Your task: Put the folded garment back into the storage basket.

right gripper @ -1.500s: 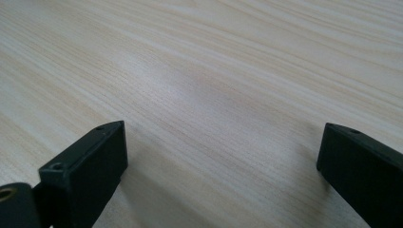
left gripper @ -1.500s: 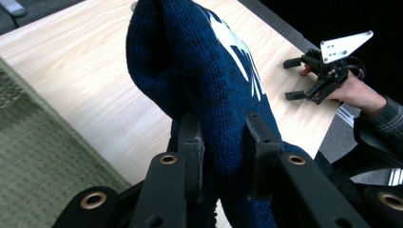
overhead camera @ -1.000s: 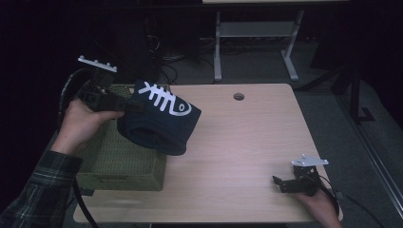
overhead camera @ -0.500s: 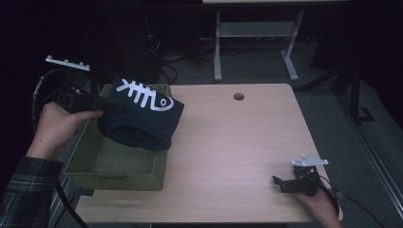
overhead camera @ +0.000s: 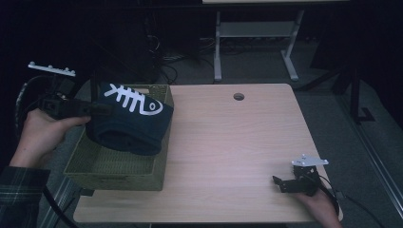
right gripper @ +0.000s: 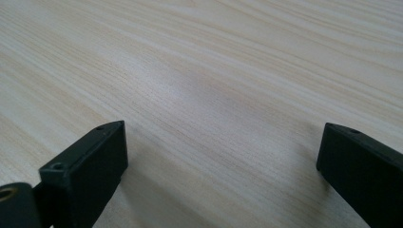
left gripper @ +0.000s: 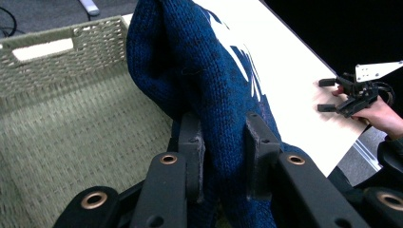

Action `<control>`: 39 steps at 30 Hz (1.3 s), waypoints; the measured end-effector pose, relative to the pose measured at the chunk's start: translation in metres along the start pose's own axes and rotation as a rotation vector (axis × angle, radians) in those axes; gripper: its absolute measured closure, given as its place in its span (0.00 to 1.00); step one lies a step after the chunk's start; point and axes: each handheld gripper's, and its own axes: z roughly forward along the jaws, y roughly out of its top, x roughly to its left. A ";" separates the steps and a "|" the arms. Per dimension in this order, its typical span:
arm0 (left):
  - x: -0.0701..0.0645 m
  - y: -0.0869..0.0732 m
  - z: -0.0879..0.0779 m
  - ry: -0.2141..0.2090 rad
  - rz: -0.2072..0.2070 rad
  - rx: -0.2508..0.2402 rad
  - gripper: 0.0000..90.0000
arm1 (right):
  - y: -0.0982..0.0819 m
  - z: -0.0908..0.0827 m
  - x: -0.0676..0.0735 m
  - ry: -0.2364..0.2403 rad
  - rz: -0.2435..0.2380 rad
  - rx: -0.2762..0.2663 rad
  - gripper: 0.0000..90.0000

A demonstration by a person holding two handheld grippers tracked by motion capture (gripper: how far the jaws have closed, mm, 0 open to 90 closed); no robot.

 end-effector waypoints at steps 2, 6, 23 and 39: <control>0.004 -0.005 0.001 -0.002 -0.013 0.001 0.81 | 0.000 0.000 0.000 0.000 0.000 0.000 0.03; 0.014 -0.016 0.004 -0.009 -0.034 0.009 0.81 | 0.000 0.000 0.000 -0.002 0.001 -0.001 0.03; 0.073 -0.047 0.024 -0.066 -0.091 0.021 0.81 | 0.000 0.000 -0.001 -0.008 -0.002 -0.003 0.03; 0.118 -0.074 0.059 -0.043 -0.177 0.072 0.81 | 0.000 0.000 -0.001 -0.008 -0.001 -0.003 0.03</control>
